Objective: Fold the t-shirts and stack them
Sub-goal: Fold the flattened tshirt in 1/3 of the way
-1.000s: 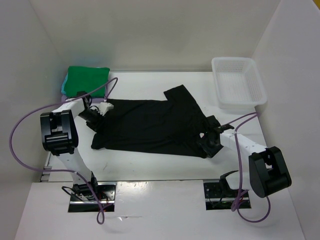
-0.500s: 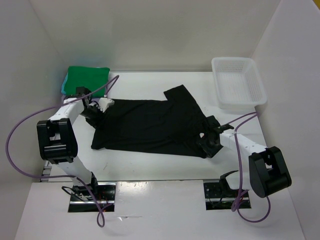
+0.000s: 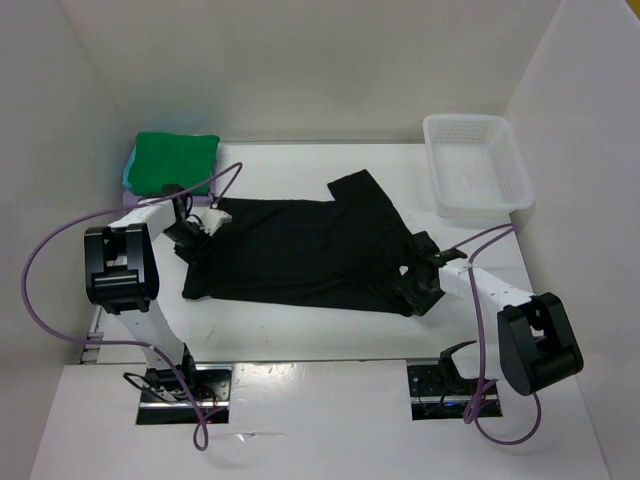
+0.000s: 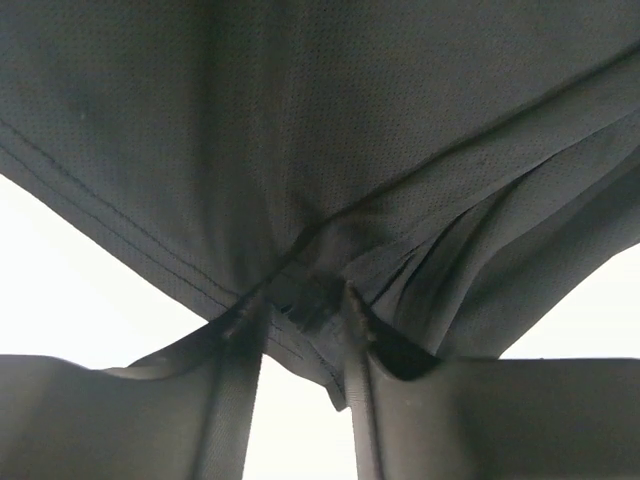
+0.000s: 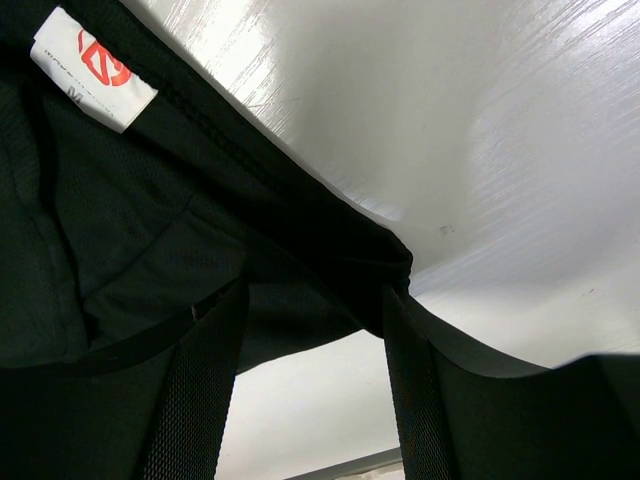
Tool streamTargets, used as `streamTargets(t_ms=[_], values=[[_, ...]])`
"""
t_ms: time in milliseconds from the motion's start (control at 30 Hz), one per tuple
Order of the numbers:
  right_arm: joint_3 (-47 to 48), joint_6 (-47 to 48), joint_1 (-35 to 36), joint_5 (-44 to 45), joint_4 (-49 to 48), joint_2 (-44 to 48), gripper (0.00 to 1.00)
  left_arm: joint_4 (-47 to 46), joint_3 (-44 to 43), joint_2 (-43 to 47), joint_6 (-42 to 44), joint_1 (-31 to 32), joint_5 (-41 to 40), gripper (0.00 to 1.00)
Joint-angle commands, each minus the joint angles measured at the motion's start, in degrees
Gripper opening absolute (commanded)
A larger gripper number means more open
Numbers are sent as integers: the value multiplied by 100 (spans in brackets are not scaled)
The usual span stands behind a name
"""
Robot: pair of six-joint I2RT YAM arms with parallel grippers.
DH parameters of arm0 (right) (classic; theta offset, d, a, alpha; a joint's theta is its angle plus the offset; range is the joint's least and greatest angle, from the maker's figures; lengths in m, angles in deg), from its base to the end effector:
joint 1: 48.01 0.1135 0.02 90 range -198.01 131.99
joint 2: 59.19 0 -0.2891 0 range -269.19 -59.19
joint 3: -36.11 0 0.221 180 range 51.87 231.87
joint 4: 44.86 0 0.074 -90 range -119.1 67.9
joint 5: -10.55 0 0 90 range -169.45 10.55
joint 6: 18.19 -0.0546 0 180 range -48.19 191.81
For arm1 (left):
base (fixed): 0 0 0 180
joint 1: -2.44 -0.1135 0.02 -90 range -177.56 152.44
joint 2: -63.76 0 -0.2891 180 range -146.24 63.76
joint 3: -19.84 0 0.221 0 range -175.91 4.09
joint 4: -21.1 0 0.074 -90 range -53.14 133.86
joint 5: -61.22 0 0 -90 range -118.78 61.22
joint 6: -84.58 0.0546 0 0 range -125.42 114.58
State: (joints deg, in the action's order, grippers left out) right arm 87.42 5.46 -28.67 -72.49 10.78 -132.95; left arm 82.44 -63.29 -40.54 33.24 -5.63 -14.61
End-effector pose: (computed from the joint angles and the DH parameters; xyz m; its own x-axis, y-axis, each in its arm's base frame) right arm 0.1625 0.0500 0.1812 -0.6499 0.7355 -0.1914 0.7233 0.6759 0.1415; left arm 0.3128 0.0309 0.1880 -0.8318 0.4938 -0.2534 0.5316 0.8401 -0.1081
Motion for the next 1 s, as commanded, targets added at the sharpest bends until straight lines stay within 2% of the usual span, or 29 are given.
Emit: streamTargets(t_ms=[0, 33, 200, 433, 667, 833, 967], values=[[110, -1, 71, 192, -121, -7, 61, 100, -13, 67, -33, 25, 77, 40], [110, -1, 71, 192, -121, -7, 61, 100, -13, 67, -33, 25, 77, 32], [110, -1, 71, 192, -121, -7, 61, 100, 40, 67, -86, 25, 138, 13], [110, -1, 71, 244, -68, -7, 65, 100, -21, 462, -139, 25, 138, 0], [163, -54, 123, 244, -68, -121, 65, 205, -363, 963, -306, 25, 147, 0], [163, -54, 123, 297, -15, -121, 65, -5, -426, 963, -411, 25, 95, 1], [163, -54, 123, 350, -15, -121, 65, -339, -311, 640, -473, 25, -152, 2]])
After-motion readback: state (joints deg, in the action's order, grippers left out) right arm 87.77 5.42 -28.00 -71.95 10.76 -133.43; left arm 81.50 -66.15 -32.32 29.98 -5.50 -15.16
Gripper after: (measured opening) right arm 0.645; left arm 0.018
